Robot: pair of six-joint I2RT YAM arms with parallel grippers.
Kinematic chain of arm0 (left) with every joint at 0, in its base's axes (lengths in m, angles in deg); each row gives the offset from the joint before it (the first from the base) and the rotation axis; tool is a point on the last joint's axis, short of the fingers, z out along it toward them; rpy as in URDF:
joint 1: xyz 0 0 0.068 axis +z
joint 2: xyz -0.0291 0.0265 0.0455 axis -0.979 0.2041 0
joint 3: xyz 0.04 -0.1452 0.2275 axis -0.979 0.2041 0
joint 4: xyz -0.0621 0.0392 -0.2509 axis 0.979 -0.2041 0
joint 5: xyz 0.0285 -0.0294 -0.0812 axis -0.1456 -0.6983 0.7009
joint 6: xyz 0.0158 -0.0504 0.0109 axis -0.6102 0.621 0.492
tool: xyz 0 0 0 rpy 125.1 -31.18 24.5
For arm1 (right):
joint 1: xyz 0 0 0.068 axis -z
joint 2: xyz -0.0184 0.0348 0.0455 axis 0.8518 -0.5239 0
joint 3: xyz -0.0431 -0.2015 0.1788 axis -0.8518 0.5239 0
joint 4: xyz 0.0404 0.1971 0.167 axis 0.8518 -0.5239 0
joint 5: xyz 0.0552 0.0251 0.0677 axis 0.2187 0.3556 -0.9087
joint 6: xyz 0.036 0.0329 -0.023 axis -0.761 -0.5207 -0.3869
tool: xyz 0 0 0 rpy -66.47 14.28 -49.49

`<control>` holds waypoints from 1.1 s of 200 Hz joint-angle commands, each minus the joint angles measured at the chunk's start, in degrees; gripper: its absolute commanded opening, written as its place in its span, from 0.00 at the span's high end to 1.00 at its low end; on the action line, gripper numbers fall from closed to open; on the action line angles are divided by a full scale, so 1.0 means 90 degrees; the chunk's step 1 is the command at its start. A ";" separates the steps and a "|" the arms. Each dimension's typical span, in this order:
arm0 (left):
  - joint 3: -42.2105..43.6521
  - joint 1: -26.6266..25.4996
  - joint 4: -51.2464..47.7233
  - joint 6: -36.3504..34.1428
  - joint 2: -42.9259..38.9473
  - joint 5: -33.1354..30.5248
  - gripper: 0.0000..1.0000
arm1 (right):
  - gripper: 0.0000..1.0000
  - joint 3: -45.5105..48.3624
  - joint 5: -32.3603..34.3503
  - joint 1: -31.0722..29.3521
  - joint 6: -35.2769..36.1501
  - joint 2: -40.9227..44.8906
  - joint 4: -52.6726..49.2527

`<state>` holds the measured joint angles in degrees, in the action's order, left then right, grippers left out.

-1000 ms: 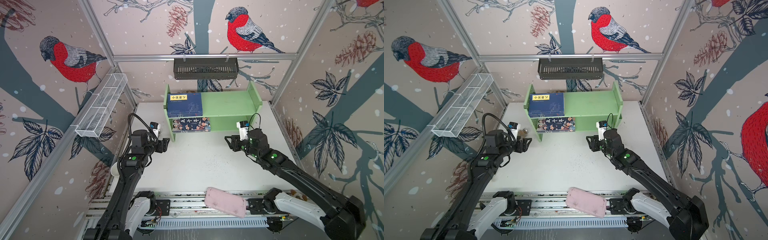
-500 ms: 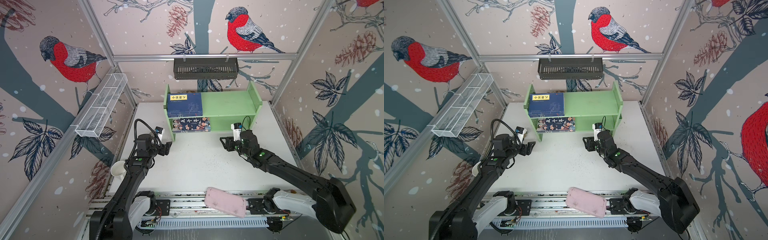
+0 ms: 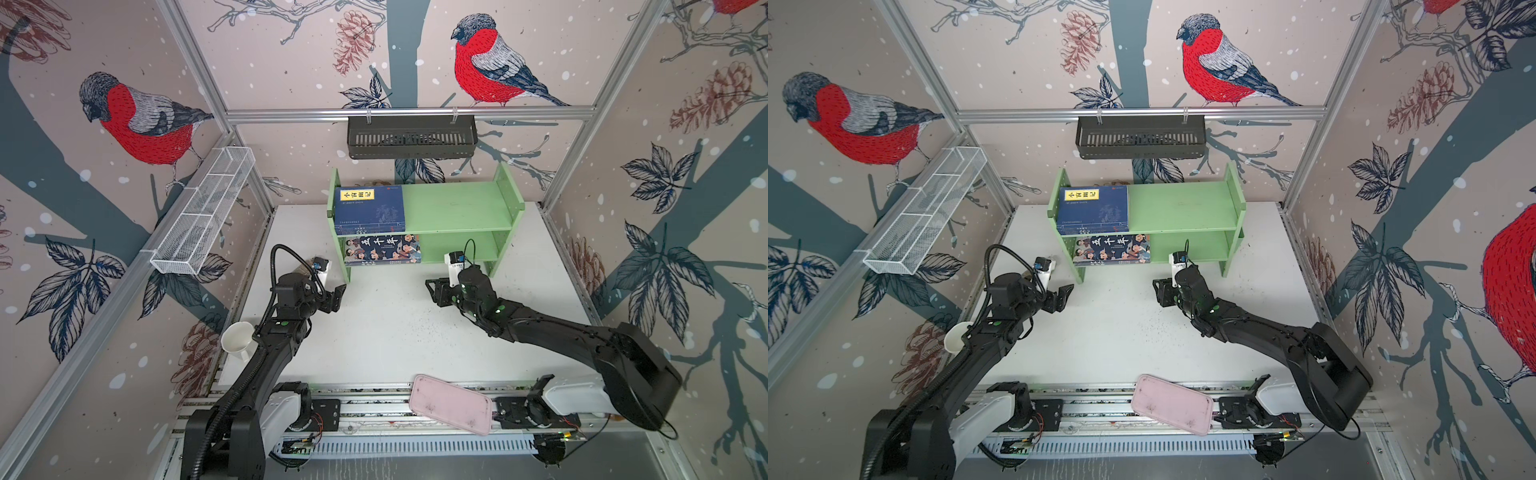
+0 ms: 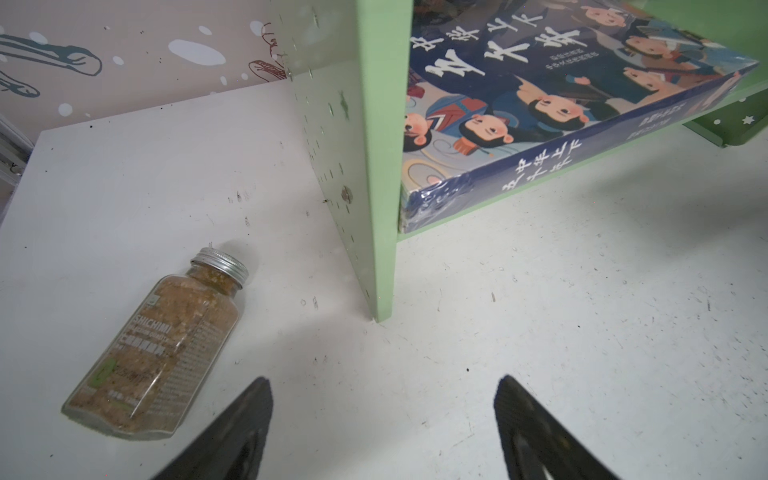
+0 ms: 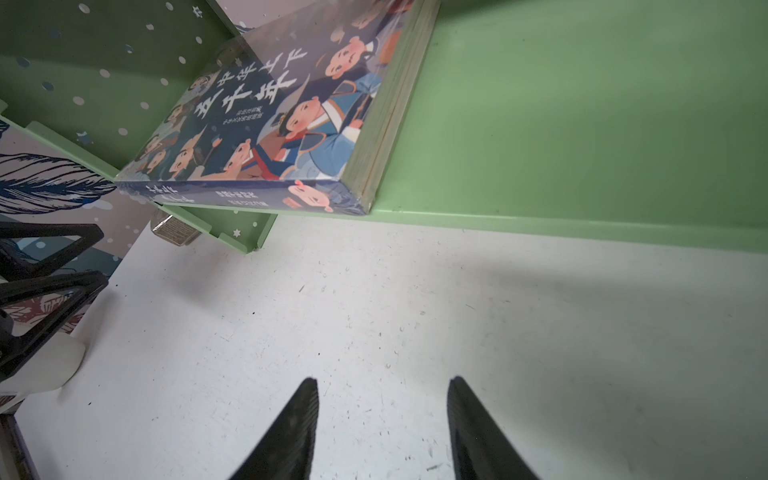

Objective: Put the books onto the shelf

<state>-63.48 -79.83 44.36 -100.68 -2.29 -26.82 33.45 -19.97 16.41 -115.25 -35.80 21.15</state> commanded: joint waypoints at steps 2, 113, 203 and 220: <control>0.0011 0.0009 0.0790 0.0168 0.0105 0.0083 0.18 | 0.49 -0.0162 0.0266 -0.0068 0.0093 -0.0283 0.0525; -0.0104 0.0003 0.2154 0.0658 0.0932 0.0099 0.27 | 0.50 -0.0579 0.0400 -0.0002 -0.0010 -0.0907 0.1136; -0.0308 0.0003 0.1754 0.0558 0.1112 0.0038 0.27 | 0.49 -0.0433 0.0299 0.0091 0.0047 -0.0797 0.0982; -0.0355 0.0012 0.1210 0.0438 0.0920 -0.0097 0.22 | 0.47 -0.0257 0.0387 0.0173 0.0163 -0.0498 0.0692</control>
<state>-65.80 -79.83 59.77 -94.45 7.70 -26.93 29.65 -17.39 17.28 -115.31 -43.01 29.52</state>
